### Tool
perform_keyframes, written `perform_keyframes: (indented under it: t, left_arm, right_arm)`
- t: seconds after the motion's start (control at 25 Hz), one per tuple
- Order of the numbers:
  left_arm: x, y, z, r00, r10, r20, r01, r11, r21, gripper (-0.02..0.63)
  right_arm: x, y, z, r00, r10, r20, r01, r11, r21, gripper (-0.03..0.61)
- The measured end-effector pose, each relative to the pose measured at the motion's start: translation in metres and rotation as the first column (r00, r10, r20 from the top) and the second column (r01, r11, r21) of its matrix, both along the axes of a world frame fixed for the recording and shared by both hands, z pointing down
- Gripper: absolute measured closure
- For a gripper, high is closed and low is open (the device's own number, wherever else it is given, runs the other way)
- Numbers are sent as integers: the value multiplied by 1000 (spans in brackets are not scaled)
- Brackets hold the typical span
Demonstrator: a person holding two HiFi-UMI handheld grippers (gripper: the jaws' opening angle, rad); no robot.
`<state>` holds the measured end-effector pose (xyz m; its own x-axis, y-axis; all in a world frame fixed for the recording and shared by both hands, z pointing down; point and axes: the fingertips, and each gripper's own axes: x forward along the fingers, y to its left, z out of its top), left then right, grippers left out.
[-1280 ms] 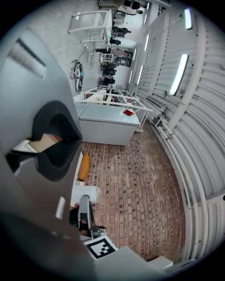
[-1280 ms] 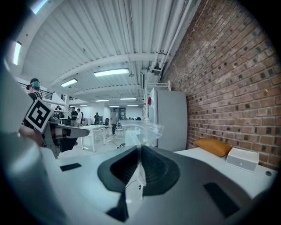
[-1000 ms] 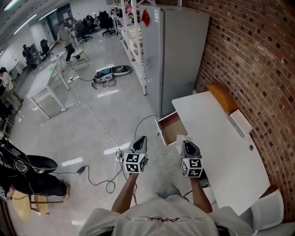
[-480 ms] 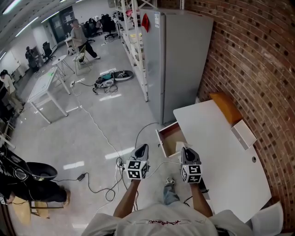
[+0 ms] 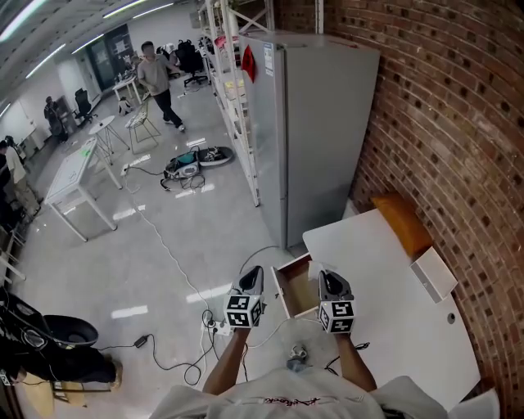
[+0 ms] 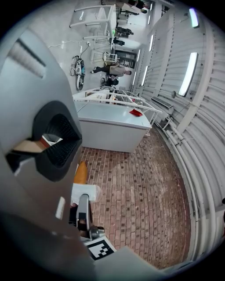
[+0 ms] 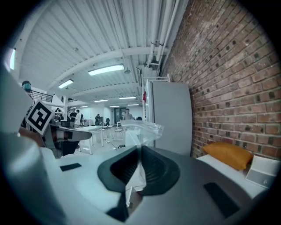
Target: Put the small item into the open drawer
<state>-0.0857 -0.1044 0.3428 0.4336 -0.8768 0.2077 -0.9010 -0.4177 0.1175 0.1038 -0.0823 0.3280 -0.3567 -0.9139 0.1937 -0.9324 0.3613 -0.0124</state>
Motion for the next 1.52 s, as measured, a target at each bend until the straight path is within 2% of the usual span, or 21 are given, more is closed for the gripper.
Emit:
perform_keyframes:
  t: [0.36,0.76,1.16,1.52]
  left_arm:
    - [26,-73,-18,1000,-14,-2,14,999,28,604]
    - [37,-108,-28,999,-43,14,42,998,46,604]
    - [46,-101,2,999,-50,7,51,998,-22,604]
    - [38,-92,49,999,-47,17,49,994,-100,604]
  right_arm:
    - [20,-74,-16,1000,-23,8,23,999,27,554]
    - [29,-114,-13,998,-62,24,61,998,23,554]
    - [28,-113,15,995,-88,37,89,995,-37,554]
    - [12,-110,61,995,-84,60,91,988,-126,554]
